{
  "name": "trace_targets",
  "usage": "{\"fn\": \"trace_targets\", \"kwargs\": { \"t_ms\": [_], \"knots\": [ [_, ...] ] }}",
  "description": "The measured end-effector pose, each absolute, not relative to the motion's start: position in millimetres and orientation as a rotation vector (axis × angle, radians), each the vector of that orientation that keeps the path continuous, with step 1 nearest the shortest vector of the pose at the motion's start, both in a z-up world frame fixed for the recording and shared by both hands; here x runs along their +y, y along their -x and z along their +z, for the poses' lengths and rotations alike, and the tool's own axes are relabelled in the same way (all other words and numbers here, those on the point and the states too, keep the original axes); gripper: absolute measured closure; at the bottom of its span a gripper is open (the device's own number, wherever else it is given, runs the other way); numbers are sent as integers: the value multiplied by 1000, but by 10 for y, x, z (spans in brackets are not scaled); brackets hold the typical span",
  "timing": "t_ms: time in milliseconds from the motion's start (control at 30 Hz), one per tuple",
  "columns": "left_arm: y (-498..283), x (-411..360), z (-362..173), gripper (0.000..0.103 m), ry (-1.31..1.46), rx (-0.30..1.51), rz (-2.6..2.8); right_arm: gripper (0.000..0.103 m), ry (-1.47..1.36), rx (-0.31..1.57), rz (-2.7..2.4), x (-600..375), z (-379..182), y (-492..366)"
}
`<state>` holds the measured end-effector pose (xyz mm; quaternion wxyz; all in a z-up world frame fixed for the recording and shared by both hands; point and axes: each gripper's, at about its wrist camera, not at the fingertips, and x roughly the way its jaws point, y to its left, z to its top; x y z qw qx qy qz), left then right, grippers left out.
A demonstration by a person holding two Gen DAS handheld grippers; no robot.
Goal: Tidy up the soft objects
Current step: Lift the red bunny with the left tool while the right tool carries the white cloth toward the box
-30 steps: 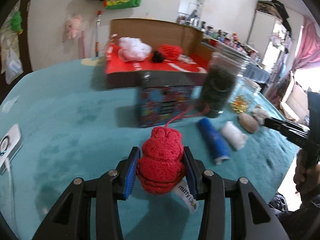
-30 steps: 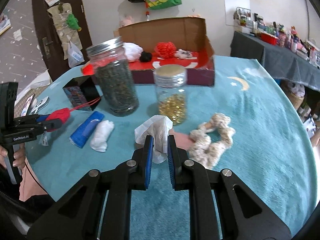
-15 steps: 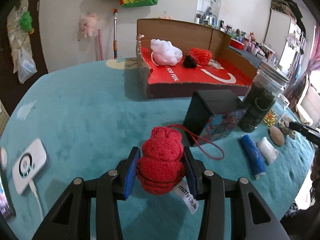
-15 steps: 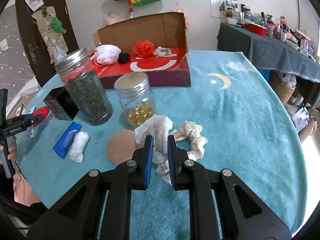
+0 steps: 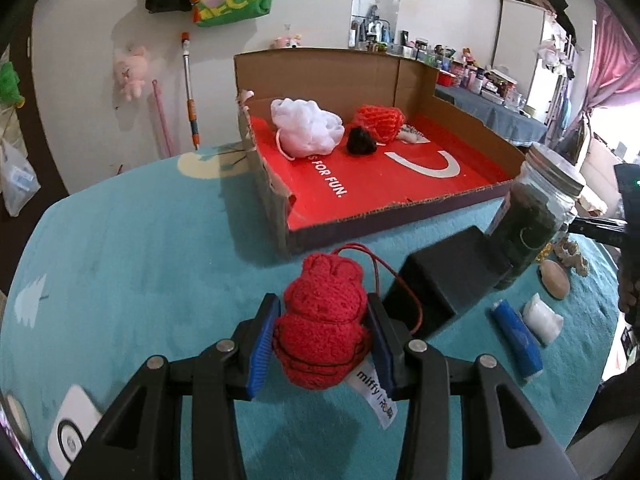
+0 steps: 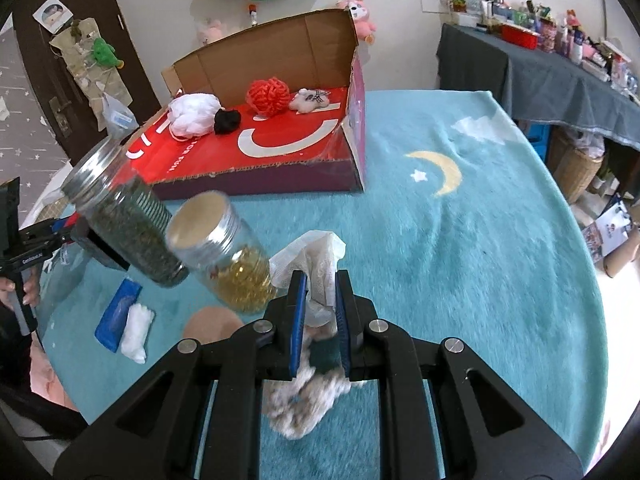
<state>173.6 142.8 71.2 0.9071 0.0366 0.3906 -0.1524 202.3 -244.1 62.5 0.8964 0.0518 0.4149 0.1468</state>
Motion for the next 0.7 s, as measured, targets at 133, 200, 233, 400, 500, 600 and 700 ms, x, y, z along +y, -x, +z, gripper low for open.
{"fn": "trace_targets", "kwargs": {
  "t_ms": [133,200,233,400,500,600,700],
  "knots": [
    [-1839,1409,704,58,-87,803,-351,89,-122,880,340,-2459,605,-2166],
    [-1894,1409,692,58,-87,807,-368,89,-122,888,352,-2459,600,-2227],
    [-1915,1408,684,58,-87,807,-376,89,-120,892,358,-2458,598,-2255],
    [-2019,1413,666,58,-78,808,-408,89,-123,905,388,-2458,594,-2369],
    [-2060,1418,672,58,-70,798,-440,89,-134,907,407,-2473,599,-2432],
    [-2085,1413,689,58,-65,794,-461,89,-152,908,424,-2502,616,-2489],
    [-2106,1409,730,58,-60,786,-478,89,-169,908,450,-2518,654,-2535]
  ]
}}
